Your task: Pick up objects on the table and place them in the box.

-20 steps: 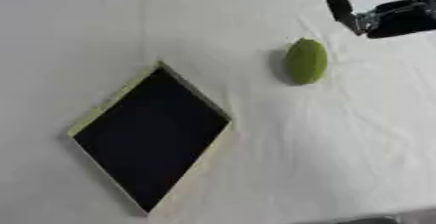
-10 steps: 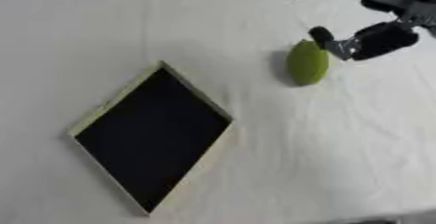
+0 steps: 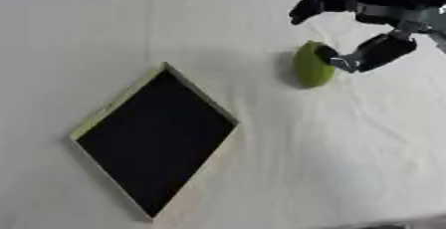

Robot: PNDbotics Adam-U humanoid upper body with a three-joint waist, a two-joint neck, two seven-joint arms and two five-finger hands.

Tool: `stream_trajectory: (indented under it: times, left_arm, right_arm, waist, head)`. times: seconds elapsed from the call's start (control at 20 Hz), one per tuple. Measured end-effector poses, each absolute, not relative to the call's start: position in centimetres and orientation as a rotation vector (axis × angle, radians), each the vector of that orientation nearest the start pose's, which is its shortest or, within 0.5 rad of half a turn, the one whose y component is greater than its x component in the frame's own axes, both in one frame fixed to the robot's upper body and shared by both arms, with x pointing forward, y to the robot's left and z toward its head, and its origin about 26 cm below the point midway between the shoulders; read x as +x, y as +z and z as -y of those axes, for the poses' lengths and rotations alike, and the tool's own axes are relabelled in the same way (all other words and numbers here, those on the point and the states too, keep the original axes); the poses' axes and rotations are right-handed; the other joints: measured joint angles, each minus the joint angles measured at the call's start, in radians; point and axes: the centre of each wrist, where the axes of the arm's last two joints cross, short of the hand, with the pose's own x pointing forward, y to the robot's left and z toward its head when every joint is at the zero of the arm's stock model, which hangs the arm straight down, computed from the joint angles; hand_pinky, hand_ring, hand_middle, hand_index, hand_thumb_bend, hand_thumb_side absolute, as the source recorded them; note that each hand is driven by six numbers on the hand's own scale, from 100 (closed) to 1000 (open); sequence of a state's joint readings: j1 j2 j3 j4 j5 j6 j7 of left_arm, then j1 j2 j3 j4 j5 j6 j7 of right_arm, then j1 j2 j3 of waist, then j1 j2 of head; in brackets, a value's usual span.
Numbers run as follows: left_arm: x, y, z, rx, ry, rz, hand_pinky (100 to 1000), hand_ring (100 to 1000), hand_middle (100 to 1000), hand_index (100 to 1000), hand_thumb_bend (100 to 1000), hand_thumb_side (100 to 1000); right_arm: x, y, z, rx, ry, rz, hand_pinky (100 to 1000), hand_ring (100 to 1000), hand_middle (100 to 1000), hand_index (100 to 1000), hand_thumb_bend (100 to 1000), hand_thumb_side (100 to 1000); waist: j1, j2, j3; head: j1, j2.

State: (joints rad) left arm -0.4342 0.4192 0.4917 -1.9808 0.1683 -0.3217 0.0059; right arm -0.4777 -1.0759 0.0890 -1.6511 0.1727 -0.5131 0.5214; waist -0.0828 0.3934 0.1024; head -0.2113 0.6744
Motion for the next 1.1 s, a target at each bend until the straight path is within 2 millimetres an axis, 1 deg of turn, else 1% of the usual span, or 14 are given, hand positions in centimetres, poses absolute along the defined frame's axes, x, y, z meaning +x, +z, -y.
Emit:
stream_trajectory:
  times: [0.05, 0.3, 0.5, 0.75, 1.0, 1.1]
  left_arm:
    - [27.9, 28.1, -37.8, -0.595, 0.034, -3.376, 507, 595, 607, 661, 100, 471]
    - [27.9, 28.1, -37.8, -0.588, 0.036, -3.379, 506, 595, 607, 661, 100, 472]
    - [27.9, 28.1, -37.8, -0.586, 0.035, -3.379, 506, 595, 607, 660, 100, 471]
    - [27.9, 28.1, -37.8, -0.586, 0.035, -3.379, 505, 592, 600, 657, 100, 468]
    - [27.9, 28.2, -37.7, -0.578, 0.033, -3.378, 504, 591, 600, 657, 100, 469]
    - [27.9, 28.2, -37.7, -0.575, 0.034, -3.377, 504, 591, 600, 656, 100, 469]
  right_arm:
    - [33.3, 29.3, 39.0, -0.652, 1.853, 1.732, 900, 919, 888, 927, 110, 100]
    - [34.1, 28.4, 39.5, -0.633, 1.797, 1.677, 902, 920, 902, 972, 100, 100]
    - [34.7, 27.8, 39.9, -0.626, 1.741, 1.655, 898, 918, 911, 980, 100, 100]
    - [35.2, 27.1, 40.6, -0.674, 1.689, 1.633, 900, 915, 910, 992, 112, 100]
    - [35.8, 25.8, 41.5, -0.703, 1.672, 1.589, 904, 914, 908, 1000, 130, 128]
    - [36.1, 25.4, 41.9, -0.706, 1.665, 1.567, 908, 917, 907, 1000, 131, 158]
  waist:
    - [0.0, 0.0, 0.0]
    - [0.0, -0.001, 0.002]
    - [0.0, -0.002, 0.002]
    - [-0.001, -0.002, 0.003]
    - [-0.003, -0.002, 0.005]
    - [-0.003, -0.002, 0.006]
  head:
    - [0.0, 0.0]
    - [-0.001, -0.001]
    - [-0.001, -0.002]
    - [-0.001, -0.002]
    - [-0.001, -0.008]
    - [-0.001, -0.009]
